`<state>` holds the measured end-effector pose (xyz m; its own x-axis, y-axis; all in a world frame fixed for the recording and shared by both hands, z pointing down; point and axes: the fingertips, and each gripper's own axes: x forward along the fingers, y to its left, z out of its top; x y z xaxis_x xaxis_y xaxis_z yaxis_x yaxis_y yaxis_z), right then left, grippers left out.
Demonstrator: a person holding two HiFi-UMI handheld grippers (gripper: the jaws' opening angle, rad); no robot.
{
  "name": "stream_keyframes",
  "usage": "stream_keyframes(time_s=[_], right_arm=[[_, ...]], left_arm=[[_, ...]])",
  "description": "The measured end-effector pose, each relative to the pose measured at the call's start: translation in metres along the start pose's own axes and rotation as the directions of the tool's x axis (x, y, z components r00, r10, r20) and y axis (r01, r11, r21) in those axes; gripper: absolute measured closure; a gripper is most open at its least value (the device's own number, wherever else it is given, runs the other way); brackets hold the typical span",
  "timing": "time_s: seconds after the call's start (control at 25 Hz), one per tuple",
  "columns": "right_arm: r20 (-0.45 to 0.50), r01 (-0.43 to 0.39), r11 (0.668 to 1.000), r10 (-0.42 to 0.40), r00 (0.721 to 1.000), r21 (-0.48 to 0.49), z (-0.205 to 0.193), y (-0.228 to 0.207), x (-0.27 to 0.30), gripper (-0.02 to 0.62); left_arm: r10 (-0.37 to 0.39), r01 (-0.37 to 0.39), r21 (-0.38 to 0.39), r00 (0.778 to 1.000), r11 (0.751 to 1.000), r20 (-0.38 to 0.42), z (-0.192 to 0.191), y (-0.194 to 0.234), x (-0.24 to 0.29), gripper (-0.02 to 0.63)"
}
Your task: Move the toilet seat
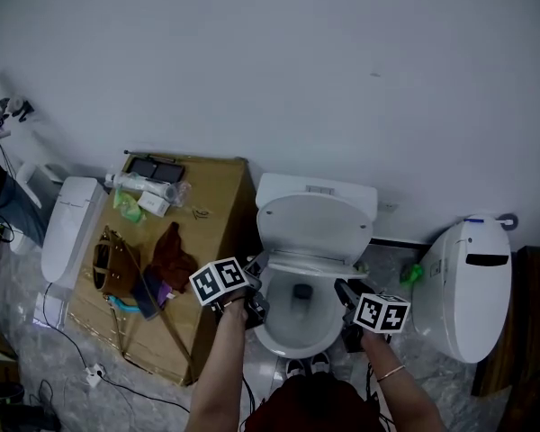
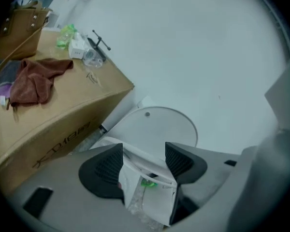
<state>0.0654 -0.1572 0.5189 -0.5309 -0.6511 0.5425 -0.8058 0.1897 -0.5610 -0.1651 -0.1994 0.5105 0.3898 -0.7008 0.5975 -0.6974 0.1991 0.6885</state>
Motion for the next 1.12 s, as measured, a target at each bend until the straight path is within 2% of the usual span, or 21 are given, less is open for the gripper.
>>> stream_keyframes(time_s=[0.12, 0.24, 0.32, 0.48, 0.56, 0.92, 1.04, 1.12], right_arm=[[0.005, 0.01, 1.0, -0.01, 1.0, -0.01, 0.008, -0.001, 0.003, 0.419], [0.01, 0.025, 0.999, -0.025, 1.0, -0.034, 0.015, -0.001, 0.005, 0.419], [0.017, 0.039, 0.998, -0.038, 0.999, -0.055, 0.021, -0.002, 0.008, 0.419], [0.02, 0.046, 0.996, -0.044, 0.999, -0.078, 0.032, -0.005, 0.013, 0.419], [0.021, 0.043, 0.995, -0.041, 0.999, -0.087, 0.036, -0.005, 0.016, 0.419], [0.02, 0.055, 0.991, -0.053, 0.998, -0.124, 0.047, -0.007, 0.023, 0.422], [0.019, 0.062, 0.986, -0.06, 0.998, -0.152, 0.053, -0.008, 0.024, 0.43], [0.023, 0.065, 0.985, -0.062, 0.998, -0.162, 0.057, -0.01, 0.025, 0.439]], left_arm=[[-0.005, 0.001, 0.11, 0.999, 0.994, 0.034, 0.007, -0.01, -0.007, 0.336], [-0.02, 0.001, 0.217, 0.996, 0.976, 0.082, 0.01, -0.02, -0.015, 0.347], [-0.025, -0.006, 0.288, 0.994, 0.958, 0.103, 0.005, -0.025, -0.019, 0.377], [0.008, -0.051, 0.425, 0.995, 0.904, 0.102, -0.013, -0.022, -0.017, 0.449], [0.024, -0.066, 0.463, 0.995, 0.884, 0.096, -0.015, -0.023, -0.011, 0.482], [0.036, -0.082, 0.584, 0.995, 0.808, 0.089, 0.005, -0.047, 0.018, 0.525], [0.043, -0.086, 0.606, 0.995, 0.791, 0.086, 0.01, -0.054, 0.027, 0.532], [0.04, -0.08, 0.607, 0.996, 0.79, 0.079, 0.012, -0.059, 0.033, 0.531]])
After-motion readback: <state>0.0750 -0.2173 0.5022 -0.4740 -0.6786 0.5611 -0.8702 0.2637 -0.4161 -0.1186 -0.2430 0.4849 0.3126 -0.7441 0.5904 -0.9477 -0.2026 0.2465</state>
